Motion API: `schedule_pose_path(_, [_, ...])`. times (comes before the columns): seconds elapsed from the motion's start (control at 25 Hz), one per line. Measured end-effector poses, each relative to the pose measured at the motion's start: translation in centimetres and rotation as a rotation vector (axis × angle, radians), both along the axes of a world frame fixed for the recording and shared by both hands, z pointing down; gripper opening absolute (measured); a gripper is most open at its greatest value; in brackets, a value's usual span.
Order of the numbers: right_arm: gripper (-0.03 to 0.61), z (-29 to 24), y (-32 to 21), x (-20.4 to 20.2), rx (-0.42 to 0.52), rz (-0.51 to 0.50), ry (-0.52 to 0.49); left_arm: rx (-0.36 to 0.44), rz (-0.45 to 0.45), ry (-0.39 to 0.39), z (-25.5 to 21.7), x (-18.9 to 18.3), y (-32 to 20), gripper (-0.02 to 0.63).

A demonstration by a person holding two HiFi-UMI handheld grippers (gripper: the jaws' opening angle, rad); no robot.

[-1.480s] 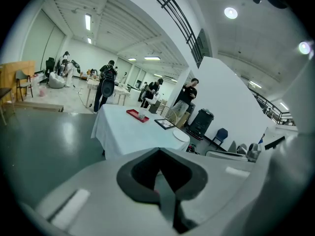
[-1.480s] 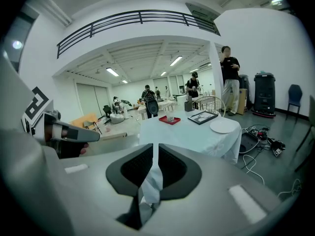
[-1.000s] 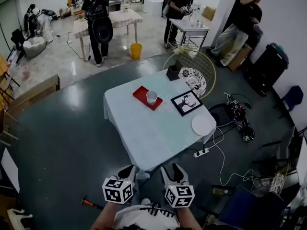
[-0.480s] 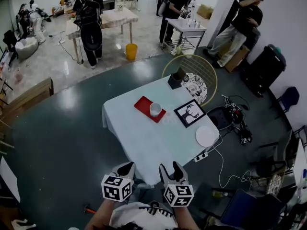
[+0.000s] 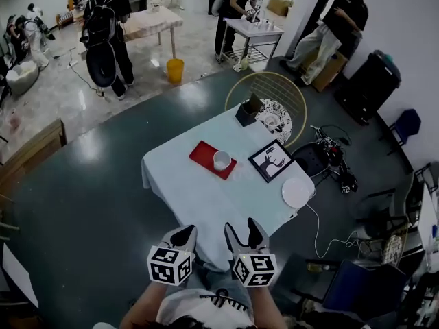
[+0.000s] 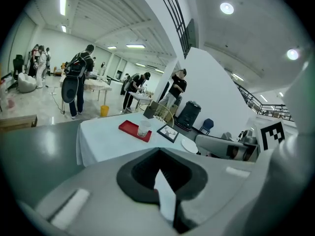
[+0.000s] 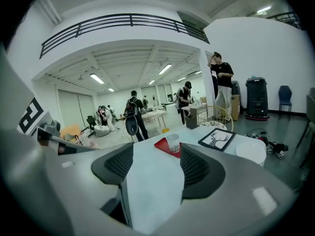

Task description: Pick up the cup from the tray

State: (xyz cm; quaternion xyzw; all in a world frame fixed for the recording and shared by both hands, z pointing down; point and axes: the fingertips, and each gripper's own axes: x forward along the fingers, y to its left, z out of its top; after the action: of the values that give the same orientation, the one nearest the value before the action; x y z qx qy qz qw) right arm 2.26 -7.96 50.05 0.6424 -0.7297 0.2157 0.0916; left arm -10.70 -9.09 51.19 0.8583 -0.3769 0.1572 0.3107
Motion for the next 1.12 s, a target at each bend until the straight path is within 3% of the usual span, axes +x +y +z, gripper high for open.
schedule_pose_path(0.52, [0.382,0.7,-7.6,-0.1,0.011,-0.104,0.133,0.027,0.002,0.004,0.4,1.1,-4.4,0.000])
schedule_pose_path(1.12, [0.413,3.5,-17.1,-0.2,-0.013,-0.177,0.127,-0.006,-0.057,-0.032,2.0,2.4,-9.4,0.000])
